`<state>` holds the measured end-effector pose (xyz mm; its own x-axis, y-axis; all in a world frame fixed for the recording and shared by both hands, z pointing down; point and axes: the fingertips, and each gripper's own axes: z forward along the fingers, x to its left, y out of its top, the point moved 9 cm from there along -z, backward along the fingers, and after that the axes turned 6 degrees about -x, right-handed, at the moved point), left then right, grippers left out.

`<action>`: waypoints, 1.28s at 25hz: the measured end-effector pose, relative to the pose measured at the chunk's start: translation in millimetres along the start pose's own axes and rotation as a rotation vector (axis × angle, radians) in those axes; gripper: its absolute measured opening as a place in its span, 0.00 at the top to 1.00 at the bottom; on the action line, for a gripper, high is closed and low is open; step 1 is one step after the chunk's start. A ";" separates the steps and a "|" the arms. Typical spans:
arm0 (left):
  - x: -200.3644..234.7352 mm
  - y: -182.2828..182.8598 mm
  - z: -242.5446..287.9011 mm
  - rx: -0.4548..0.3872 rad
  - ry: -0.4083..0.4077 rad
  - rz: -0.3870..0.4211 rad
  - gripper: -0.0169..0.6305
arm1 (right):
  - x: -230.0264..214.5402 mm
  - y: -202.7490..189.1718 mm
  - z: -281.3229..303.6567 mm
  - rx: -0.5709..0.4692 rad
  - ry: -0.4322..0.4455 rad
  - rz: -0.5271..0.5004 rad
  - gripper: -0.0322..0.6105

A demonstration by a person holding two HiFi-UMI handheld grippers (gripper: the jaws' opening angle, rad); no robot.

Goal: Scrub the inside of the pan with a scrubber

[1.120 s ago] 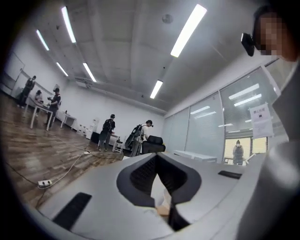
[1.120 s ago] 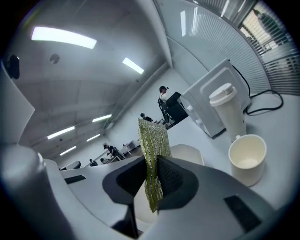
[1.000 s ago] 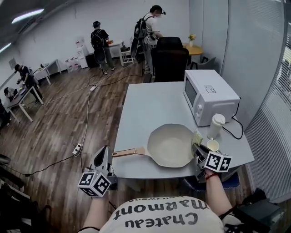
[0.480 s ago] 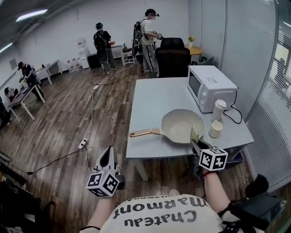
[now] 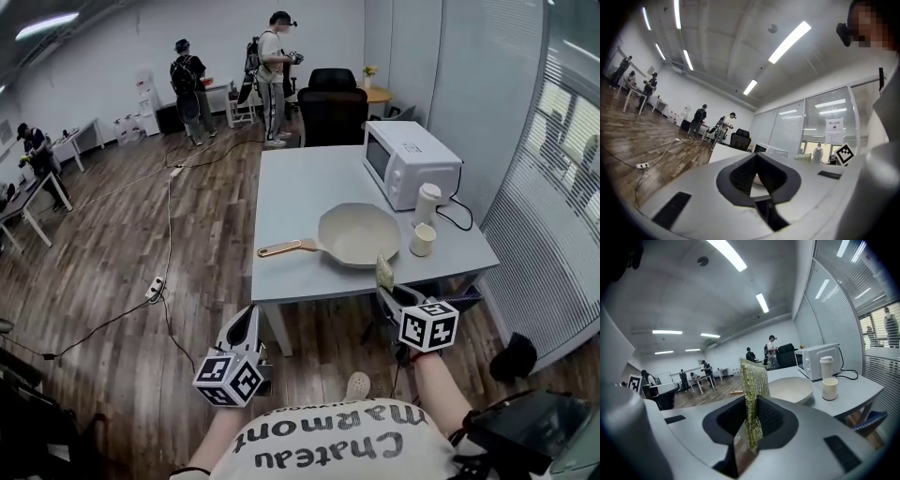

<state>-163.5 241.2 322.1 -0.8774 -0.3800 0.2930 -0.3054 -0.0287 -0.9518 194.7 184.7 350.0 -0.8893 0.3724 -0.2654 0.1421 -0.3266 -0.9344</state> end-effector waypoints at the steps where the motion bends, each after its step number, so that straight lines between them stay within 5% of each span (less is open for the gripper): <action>1: -2.5 -5.4 -4.3 0.024 0.001 -0.020 0.99 | 2.9 -3.1 -5.8 0.007 0.002 -0.002 0.85; 9: -44.0 -30.5 -21.7 0.080 0.035 -0.051 0.99 | -22.3 -10.2 -30.6 0.020 0.057 0.005 0.85; 18: -136.7 -71.5 -33.3 0.126 0.079 0.000 0.99 | -93.7 -28.8 -103.0 0.065 0.088 -0.105 0.85; 23: -188.2 -103.2 -44.4 0.154 0.077 -0.009 0.99 | -131.3 -55.0 -137.4 0.100 0.095 -0.055 0.85; 32: -239.1 -115.8 -58.6 0.185 0.075 0.022 0.99 | -143.5 -61.1 -175.2 0.094 0.147 -0.067 0.85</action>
<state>59.9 389.6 367.6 -0.9101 -0.3131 0.2715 -0.2190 -0.1930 -0.9565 389.8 303.5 403.5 -0.8213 0.5169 -0.2414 0.0370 -0.3740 -0.9267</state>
